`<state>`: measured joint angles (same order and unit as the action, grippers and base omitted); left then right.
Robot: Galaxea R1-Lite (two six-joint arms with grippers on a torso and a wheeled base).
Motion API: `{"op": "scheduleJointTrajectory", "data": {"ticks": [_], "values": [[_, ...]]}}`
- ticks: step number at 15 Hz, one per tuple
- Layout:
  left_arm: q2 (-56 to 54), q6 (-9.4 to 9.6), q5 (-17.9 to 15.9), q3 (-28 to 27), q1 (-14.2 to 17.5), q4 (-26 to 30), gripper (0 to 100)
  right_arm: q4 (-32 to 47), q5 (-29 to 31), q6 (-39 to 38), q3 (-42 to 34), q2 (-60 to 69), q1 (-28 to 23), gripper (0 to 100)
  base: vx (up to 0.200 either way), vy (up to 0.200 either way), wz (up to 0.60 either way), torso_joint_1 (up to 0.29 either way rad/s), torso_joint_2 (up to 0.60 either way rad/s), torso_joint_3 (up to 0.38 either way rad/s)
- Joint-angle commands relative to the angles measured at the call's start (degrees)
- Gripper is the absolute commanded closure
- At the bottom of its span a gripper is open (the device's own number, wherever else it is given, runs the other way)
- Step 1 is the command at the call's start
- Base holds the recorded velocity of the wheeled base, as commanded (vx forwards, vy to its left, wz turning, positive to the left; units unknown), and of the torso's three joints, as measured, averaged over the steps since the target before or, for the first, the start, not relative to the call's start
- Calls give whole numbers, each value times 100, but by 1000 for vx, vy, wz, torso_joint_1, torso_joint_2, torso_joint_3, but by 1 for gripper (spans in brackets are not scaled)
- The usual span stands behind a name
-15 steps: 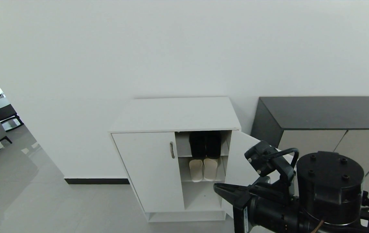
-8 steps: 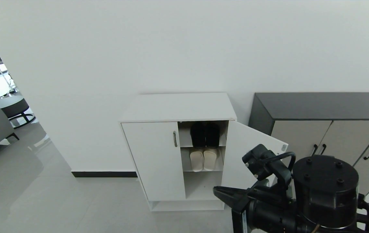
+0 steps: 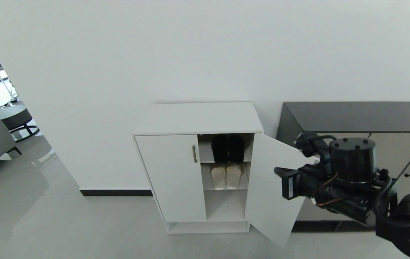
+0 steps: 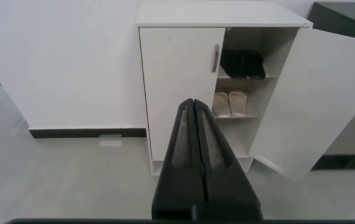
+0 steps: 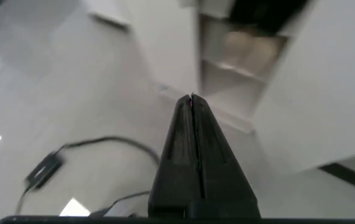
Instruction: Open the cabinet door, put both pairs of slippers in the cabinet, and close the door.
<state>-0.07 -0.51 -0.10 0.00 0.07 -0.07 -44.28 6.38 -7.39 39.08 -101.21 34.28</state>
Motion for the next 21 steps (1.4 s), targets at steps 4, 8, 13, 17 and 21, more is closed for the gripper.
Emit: {"op": "scheduleJointTrajectory", "data": {"ticks": [4,8,13,17,21], "values": [[7,7,1,0,1,-1,100,7,-391,203,1181,-778,-2435,100,0,0,0,0,0,0],[7,7,1,0,1,-1,100,-2,-418,176,2077,-1920,-3208,100,0,0,0,0,0,0],[7,7,1,0,1,-1,100,7,-418,167,2727,-2747,-3507,100,0,0,0,0,0,0],[7,7,1,0,-7,-1,100,16,-418,176,2833,-3045,-3437,100,0,0,0,0,0,0],[7,7,1,0,1,-1,100,7,-418,176,2763,-3089,-3252,100,0,0,0,0,0,0]]}}
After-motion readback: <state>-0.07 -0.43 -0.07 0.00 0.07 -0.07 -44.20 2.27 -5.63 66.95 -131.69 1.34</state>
